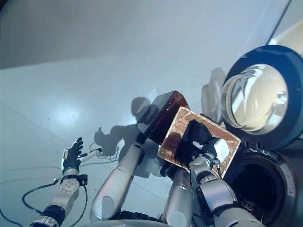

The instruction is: Pick up the clothes and place them into the washing machine

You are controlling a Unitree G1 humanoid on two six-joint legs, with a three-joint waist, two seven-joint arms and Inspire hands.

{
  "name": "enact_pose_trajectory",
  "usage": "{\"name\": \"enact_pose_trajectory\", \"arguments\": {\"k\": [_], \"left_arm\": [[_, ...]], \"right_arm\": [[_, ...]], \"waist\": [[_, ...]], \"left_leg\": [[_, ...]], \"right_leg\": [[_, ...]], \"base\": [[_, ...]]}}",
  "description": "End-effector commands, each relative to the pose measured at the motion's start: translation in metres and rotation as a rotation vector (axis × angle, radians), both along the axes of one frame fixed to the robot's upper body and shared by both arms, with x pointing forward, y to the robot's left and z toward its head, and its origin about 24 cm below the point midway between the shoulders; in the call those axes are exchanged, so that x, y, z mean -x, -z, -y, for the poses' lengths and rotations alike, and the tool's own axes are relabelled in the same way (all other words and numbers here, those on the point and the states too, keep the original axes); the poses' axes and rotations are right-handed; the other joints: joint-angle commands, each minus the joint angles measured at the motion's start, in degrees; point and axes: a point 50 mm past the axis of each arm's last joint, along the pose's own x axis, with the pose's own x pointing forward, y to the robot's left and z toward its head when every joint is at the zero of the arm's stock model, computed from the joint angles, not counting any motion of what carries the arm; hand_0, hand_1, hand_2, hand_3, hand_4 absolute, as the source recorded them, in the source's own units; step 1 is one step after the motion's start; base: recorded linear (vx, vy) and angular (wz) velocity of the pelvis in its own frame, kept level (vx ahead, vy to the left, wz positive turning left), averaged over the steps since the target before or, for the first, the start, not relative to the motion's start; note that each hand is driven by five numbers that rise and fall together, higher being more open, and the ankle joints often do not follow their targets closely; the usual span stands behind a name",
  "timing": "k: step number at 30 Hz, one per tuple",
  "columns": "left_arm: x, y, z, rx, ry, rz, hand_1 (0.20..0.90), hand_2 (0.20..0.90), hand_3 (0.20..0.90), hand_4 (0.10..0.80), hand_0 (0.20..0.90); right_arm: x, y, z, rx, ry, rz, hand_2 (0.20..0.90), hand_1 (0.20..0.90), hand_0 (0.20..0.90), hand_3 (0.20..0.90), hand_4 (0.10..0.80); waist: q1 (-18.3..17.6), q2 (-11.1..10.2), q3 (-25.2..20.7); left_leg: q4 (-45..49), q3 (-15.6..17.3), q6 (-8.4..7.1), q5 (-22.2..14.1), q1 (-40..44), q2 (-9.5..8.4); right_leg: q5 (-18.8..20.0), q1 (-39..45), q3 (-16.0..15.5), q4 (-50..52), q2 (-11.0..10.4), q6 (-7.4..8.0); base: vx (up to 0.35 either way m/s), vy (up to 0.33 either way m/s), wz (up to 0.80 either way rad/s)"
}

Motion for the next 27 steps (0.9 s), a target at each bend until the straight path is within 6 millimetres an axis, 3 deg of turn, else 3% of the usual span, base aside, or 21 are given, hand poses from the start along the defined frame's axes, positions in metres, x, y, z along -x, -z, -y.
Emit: {"name": "enact_pose_trajectory", "arguments": {"k": [1,6,9,11,12,14,16,17,19,22,24,27], "left_arm": [[0.022,0.011,0.000,0.028,-0.019,-0.020,0.900,0.900,0.900,0.800,0.900],[0.044,0.027,0.010,0.086,0.010,-0.099,0.900,0.900,0.900,0.800,0.900],[0.062,0.041,0.023,0.141,0.040,-0.170,0.900,0.900,0.900,0.800,0.900],[0.065,0.043,0.026,0.159,0.042,-0.182,0.900,0.900,0.900,0.800,0.900],[0.069,0.048,0.037,0.183,0.070,-0.207,0.900,0.900,0.900,0.800,0.900],[0.072,0.050,0.039,0.199,0.066,-0.219,0.900,0.900,0.900,0.800,0.900],[0.076,0.053,0.047,0.241,0.065,-0.221,0.900,0.900,0.900,0.800,0.900],[0.082,0.056,0.051,0.271,0.068,-0.236,0.900,0.900,0.900,0.800,0.900],[0.084,0.057,0.055,0.281,0.083,-0.243,0.900,0.900,0.900,0.800,0.900],[0.089,0.059,0.065,0.316,0.118,-0.259,0.900,0.900,0.900,0.800,0.900],[0.089,0.059,0.068,0.327,0.129,-0.257,0.900,0.900,0.900,0.800,0.900],[0.095,0.062,0.079,0.358,0.157,-0.275,0.900,0.900,0.900,0.800,0.900]], "right_arm": [[0.006,-0.014,0.040,0.001,0.093,0.116,0.200,0.200,0.200,0.200,0.300],[0.008,-0.008,0.028,-0.194,0.090,0.239,0.200,0.200,0.200,0.200,0.300],[0.019,0.000,0.025,-0.465,0.224,0.413,0.200,0.200,0.200,0.200,0.300],[0.021,0.001,0.024,-0.514,0.251,0.456,0.200,0.200,0.200,0.200,0.300],[0.029,0.008,0.025,-0.681,0.391,0.565,0.200,0.200,0.200,0.200,0.300],[0.030,0.008,0.026,-0.699,0.408,0.587,0.200,0.200,0.200,0.200,0.300],[0.029,0.006,0.028,-0.849,0.502,0.749,0.200,0.200,0.200,0.200,0.300],[0.031,0.005,0.034,-0.869,0.544,0.795,0.200,0.200,0.200,0.200,0.300],[0.028,0.002,0.038,-0.897,0.567,0.849,0.200,0.200,0.200,0.200,0.300],[0.021,-0.020,0.061,-0.921,0.674,1.082,0.200,0.200,0.200,0.200,0.300],[0.020,-0.026,0.068,-0.917,0.694,1.127,0.200,0.200,0.200,0.200,0.300],[0.015,-0.054,0.098,-0.869,0.778,1.295,0.200,0.200,0.200,0.200,0.300]], "waist": [[-1.6,3.7,-5.3],[-3.6,5.2,-8.2],[-5.4,7.0,-10.9],[-5.9,7.6,-11.7],[-6.4,8.8,-13.1],[-6.5,9.6,-13.6],[-6.9,11.2,-14.0],[-7.2,12.7,-14.4],[-6.9,13.6,-14.7],[-7.5,17.2,-15.1],[-7.5,18.1,-15.4],[-7.9,21.3,-16.7]], "left_leg": [[-9.5,1.3,-2.66,4.8,2.2,0.67],[-16.3,3.3,-3.27,6.4,8.5,1.62],[-21.4,5.4,-3.27,7.3,13.1,2.19],[-23.0,5.8,-3.34,8.0,13.5,2.33],[-25.1,6.3,-3.50,7.8,14.7,2.35],[-25.5,6.7,-3.56,8.2,14.7,2.39],[-25.4,7.6,-3.30,7.8,14.9,2.06],[-25.0,7.9,-3.02,7.5,15.0,1.84],[-24.6,8.3,-2.87,7.4,14.8,1.67],[-24.1,8.2,-2.23,5.8,16.1,0.31],[-24.2,8.3,-2.13,6.1,16.1,-0.09],[-24.8,8.6,-1.90,5.5,16.6,-1.38]], "right_leg": [[10.1,2.3,-2.3,-10.8,2.4,-3.91],[13.3,7.7,-0.9,-19.4,2.7,-2.11],[16.8,10.9,1.1,-26.3,2.4,-0.45],[18.0,11.4,1.3,-28.5,2.3,-0.05],[19.0,12.3,2.1,-31.2,1.8,0.61],[19.8,12.4,2.4,-32.3,1.5,0.81],[20.4,11.9,3.7,-32.6,1.0,0.95],[20.3,11.4,4.5,-31.9,0.4,0.94],[20.2,11.0,4.9,-31.5,0.2,0.94],[18.9,11.1,6.1,-29.8,-1.0,1.11],[19.4,11.0,6.3,-29.9,-1.3,1.18],[19.4,10.8,6.9,-29.9,-2.4,1.60]], "base": [[0.079,0.083,-0.39],[0.082,0.057,-0.42],[0.087,0.098,-0.36],[0.015,0.053,-0.45],[0.009,0.047,-0.26],[-0.004,0.072,-0.14],[-0.021,0.135,-0.22],[-0.013,0.124,-0.25],[0.006,0.091,-0.17],[0.057,0.140,-0.06],[0.019,0.096,-0.04],[0.036,0.103,-0.06]]}}
